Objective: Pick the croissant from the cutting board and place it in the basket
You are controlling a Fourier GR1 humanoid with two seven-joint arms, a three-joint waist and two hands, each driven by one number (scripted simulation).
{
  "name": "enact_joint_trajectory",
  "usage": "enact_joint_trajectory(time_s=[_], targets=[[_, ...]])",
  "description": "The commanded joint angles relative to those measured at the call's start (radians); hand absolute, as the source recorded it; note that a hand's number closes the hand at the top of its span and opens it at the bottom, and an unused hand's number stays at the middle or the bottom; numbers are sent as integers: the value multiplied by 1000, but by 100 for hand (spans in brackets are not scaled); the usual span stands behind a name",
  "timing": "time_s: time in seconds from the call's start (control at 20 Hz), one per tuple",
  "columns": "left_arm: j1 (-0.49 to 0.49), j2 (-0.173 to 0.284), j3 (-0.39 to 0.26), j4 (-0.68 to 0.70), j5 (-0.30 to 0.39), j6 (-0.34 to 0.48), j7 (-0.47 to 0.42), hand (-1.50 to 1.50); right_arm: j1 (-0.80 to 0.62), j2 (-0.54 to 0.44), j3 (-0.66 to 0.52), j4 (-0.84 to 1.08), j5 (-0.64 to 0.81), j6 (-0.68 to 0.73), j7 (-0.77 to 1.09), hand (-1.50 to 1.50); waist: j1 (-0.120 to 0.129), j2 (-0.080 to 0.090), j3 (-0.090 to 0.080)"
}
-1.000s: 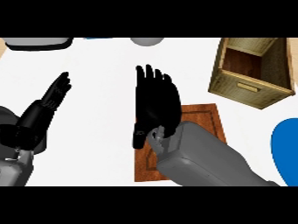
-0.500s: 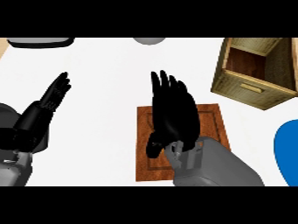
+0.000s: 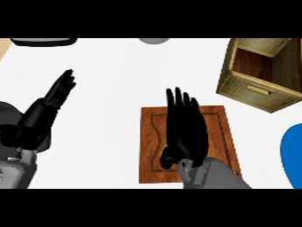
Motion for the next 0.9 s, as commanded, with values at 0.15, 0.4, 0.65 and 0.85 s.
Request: enact_joint_trajectory(time_s=[0.15,0.4,0.65,0.85], targets=[[18,-47,9,30,-35,-21,-49,0,84,14,-53,23,100,-11,32,-150,5,2,0],[58,-52,31,-19,-60,-71,-23,0,53,54,6,57,105,-44,39,-150,11,2,0],[8,-66,98,0,-77,-98,-8,0,112,55,4,27,112,-84,-26,-150,7,2,0],[76,-79,78,-46,-91,-108,-11,0,99,55,32,84,112,-79,28,-150,12,1,0]])
